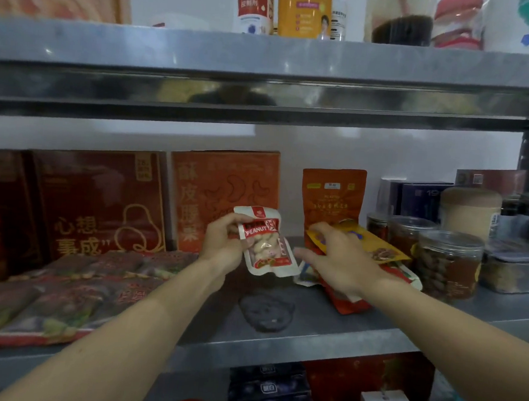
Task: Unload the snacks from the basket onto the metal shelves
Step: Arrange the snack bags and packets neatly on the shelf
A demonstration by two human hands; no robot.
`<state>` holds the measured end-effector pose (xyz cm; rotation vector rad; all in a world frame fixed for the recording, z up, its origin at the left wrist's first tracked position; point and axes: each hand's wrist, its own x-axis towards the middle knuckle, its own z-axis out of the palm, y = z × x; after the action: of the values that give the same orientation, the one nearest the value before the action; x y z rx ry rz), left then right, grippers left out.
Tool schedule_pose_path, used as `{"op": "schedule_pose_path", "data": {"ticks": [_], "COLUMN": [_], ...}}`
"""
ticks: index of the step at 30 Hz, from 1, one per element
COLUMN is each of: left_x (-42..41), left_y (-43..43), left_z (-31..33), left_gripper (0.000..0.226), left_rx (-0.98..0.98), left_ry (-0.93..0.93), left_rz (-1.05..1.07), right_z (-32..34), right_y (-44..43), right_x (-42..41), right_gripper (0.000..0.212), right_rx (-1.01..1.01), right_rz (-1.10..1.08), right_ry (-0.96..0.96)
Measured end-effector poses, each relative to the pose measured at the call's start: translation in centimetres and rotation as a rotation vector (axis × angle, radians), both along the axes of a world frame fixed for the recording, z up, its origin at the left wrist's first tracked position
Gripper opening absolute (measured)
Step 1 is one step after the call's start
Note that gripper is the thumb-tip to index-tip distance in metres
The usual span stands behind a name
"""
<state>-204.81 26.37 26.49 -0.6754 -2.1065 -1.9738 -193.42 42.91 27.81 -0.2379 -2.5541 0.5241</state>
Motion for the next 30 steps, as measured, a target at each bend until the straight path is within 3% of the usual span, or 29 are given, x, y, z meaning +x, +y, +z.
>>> {"op": "schedule_pose_path", "data": {"ticks": [2,5,8,12,16,22,27,30], "left_x": [-0.1,-0.3,-1.0,-2.1,-2.5,-3.7,-3.8,-4.4], "left_y": [-1.2,-2.6,-4.0,-5.2,-6.2,-7.5,-8.2,-8.3], "left_z": [0.1,0.1,0.0,-0.2,-0.5,-0.3,-0.4,-0.9], "left_gripper": [0.039,0.038,0.039,0.034,0.051,0.057,0.056,0.068], "left_rx": [0.027,0.039,0.025,-0.009,-0.186,-0.491,-0.813,-0.916], "left_ry": [0.037,0.081,0.089,0.032,0.021,0.087,0.102,0.061], "left_rz": [-0.009,-0.018,0.005,-0.008,-0.004,0.023,-0.023,-0.014], "right_z": [0.4,0.3,-0.5,-1.4,-2.1,-3.0,-4.3,-4.5], "right_y": [-2.1,-4.2,-5.3,-6.2,-7.1,-7.9,-8.3,-8.6], "right_x": [-1.3,-2.9,-4.0,-5.7,-7.1,-8.5,-9.5,-10.2], "right_gripper": [0.065,0.051,0.049,0.047,0.045,0.045,0.033,0.018], "right_rx": [-0.245,-0.602,-0.755,-0.770,-0.730,-0.628,-0.480,-0.417], "right_rz": [0.105,0.253,0.302,0.267,0.245,0.254,0.291,0.269], "right_ry": [0.018,-0.016,0.031,0.066,0.010,-0.049,-0.115,-0.165]}}
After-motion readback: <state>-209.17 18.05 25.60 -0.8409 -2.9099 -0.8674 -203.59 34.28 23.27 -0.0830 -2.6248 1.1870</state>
